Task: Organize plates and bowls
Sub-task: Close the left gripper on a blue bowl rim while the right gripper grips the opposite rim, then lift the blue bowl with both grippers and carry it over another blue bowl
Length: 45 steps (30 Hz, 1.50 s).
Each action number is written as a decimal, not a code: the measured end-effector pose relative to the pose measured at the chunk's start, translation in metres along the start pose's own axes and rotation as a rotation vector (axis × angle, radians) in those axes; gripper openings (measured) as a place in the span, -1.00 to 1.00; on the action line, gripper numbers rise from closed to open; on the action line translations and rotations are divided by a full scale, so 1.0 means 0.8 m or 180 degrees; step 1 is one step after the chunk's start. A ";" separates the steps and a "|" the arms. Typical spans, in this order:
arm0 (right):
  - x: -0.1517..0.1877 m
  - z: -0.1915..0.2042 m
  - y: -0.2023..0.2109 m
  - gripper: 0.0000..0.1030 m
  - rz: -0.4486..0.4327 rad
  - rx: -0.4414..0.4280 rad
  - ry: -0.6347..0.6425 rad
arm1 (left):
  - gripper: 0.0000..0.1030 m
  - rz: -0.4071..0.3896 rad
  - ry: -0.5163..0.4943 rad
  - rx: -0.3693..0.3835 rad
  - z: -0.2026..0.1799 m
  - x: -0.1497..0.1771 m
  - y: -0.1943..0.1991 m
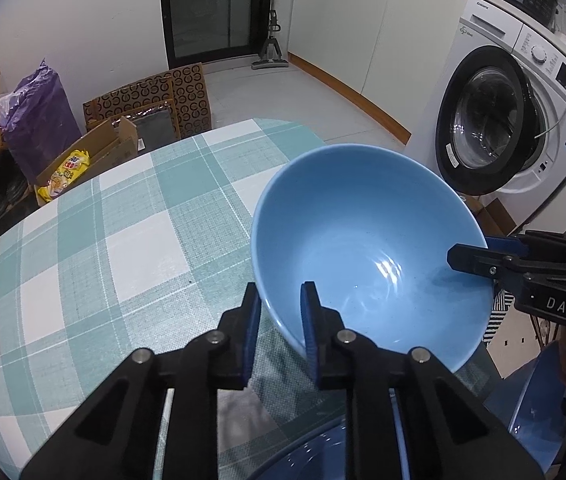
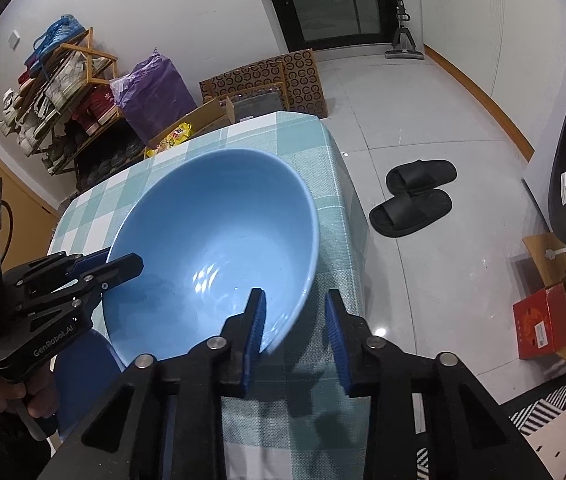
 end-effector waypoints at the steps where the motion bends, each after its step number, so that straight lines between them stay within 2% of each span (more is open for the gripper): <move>1: 0.000 0.002 0.000 -0.50 0.0005 0.0014 0.0024 | -0.66 -0.0001 0.0001 0.0002 0.000 0.000 0.000; 3: 0.000 0.003 0.000 -0.60 0.0009 0.0011 0.0031 | -0.68 -0.0006 0.0000 0.0015 0.000 0.000 0.000; 6: -0.001 0.003 0.000 -0.64 -0.0003 0.0022 0.0010 | -0.68 -0.0009 0.0002 0.0011 0.001 0.000 0.000; 29: -0.004 -0.001 0.009 -0.67 -0.0101 0.0085 -0.0001 | -0.71 -0.0095 0.0009 -0.0016 -0.002 -0.008 0.008; 45: -0.005 0.003 0.084 -0.67 -0.0386 0.0105 0.0005 | -0.71 -0.0355 -0.0015 0.0008 -0.025 -0.028 0.065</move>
Point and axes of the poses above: each gripper's, at about its wrist camera, not at the fingertips, and y roughly against the way its jaws point, z to its left, x to its underside, the point moved 8 cm from there along -y, roughly the way its jaws point, and after that the axes turned 7 degrees about -y, right-handed, at the moved point
